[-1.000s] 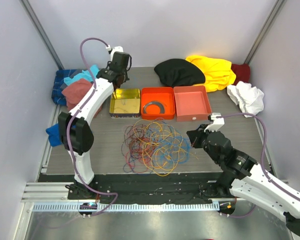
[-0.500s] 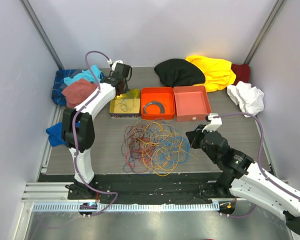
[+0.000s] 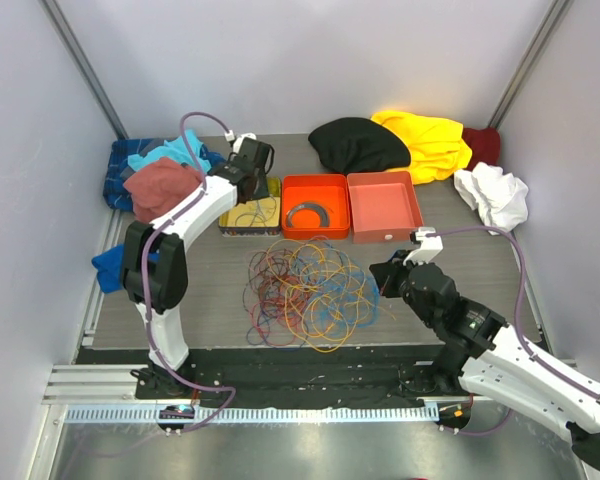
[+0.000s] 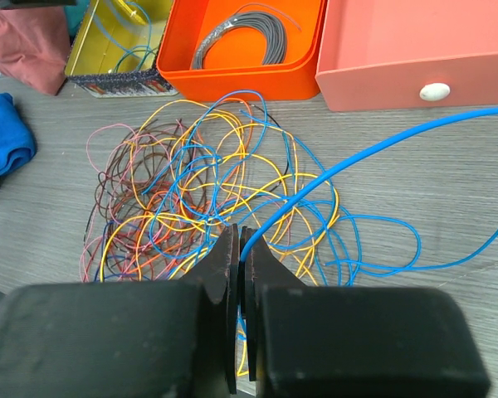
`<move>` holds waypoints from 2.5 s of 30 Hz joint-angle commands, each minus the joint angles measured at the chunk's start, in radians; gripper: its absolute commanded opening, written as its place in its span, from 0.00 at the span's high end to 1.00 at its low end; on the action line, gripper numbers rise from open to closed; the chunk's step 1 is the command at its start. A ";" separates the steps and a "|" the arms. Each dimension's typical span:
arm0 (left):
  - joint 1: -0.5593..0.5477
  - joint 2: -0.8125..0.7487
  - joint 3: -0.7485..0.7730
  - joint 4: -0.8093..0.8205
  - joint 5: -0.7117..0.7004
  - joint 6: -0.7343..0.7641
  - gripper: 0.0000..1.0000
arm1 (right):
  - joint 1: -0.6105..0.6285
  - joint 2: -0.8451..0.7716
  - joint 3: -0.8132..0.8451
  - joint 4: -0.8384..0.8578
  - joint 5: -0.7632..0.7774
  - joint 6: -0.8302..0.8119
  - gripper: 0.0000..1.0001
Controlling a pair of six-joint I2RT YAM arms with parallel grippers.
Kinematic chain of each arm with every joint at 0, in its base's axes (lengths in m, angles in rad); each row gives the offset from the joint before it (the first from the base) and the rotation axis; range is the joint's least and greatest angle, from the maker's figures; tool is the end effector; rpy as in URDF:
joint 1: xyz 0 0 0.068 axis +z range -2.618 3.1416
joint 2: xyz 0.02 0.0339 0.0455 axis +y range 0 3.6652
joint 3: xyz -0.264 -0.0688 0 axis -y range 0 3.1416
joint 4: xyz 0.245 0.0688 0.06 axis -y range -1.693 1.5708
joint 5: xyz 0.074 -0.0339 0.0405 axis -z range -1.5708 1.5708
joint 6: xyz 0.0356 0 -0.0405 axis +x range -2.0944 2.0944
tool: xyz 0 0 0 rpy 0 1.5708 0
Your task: Untangle the cables
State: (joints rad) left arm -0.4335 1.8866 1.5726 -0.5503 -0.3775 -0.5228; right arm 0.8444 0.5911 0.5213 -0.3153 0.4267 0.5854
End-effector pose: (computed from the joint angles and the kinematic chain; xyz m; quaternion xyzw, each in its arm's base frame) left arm 0.3894 -0.1658 0.2644 -0.1060 0.9178 -0.0001 0.3827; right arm 0.1093 0.1009 0.2634 0.0126 0.8190 0.2254 0.5275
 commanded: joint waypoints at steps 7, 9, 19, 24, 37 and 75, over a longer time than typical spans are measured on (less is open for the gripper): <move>0.007 -0.127 0.070 -0.005 -0.202 0.052 0.06 | 0.004 -0.008 0.008 0.027 0.000 0.011 0.99; 0.006 -0.184 0.053 -0.007 -0.184 0.050 0.05 | 0.004 -0.002 0.005 0.033 -0.003 0.013 0.99; -0.287 -0.452 -0.483 0.439 0.359 -0.060 0.13 | 0.005 0.036 0.037 0.042 -0.019 0.011 0.99; -0.425 -0.448 -0.586 0.648 0.456 -0.077 0.09 | 0.004 0.049 0.094 0.022 -0.019 0.007 0.99; -0.427 -0.641 -0.871 1.134 0.563 -0.169 0.03 | 0.005 0.286 0.502 -0.018 -0.008 -0.141 0.99; -0.528 -0.728 -0.544 0.869 0.255 0.279 1.00 | 0.004 0.136 0.638 -0.068 -0.105 -0.058 0.26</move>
State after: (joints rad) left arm -0.9672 1.3384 0.7727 0.6643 -0.0032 -0.3820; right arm 0.8444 0.7887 1.1130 -0.3824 0.2676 0.5720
